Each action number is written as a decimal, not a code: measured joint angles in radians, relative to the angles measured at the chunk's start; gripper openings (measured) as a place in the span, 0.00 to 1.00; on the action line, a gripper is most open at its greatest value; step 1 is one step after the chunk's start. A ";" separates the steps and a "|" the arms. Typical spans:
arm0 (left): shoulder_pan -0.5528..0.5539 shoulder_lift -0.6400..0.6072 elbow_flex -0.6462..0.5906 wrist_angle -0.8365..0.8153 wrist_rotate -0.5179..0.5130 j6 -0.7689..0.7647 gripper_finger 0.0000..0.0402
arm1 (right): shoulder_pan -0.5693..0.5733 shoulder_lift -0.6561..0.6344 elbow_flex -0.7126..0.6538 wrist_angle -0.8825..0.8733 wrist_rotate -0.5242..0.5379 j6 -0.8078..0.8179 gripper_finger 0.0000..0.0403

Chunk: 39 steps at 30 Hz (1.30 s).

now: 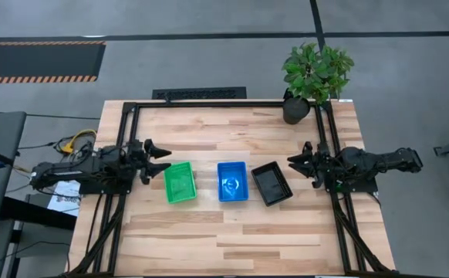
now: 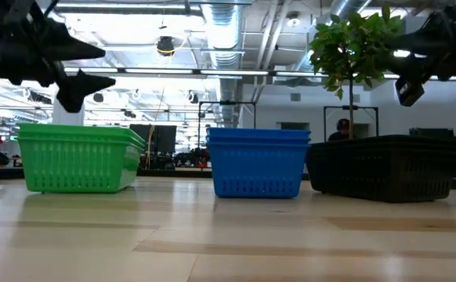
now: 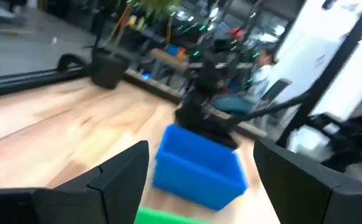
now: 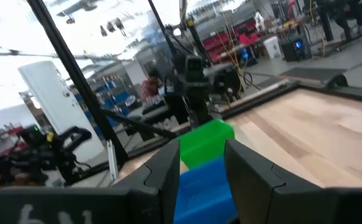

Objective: Stack baskets by color
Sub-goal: Return to Home Position

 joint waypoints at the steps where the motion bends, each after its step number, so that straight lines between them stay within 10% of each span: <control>1: 0.000 0.001 0.000 -0.007 -0.007 0.017 0.69 | 0.000 0.000 0.000 -0.015 0.000 0.000 0.36; 39: 0.001 -0.001 -0.001 0.010 -0.076 0.056 0.69 | -0.001 0.009 -0.002 -0.111 -0.007 -0.017 0.36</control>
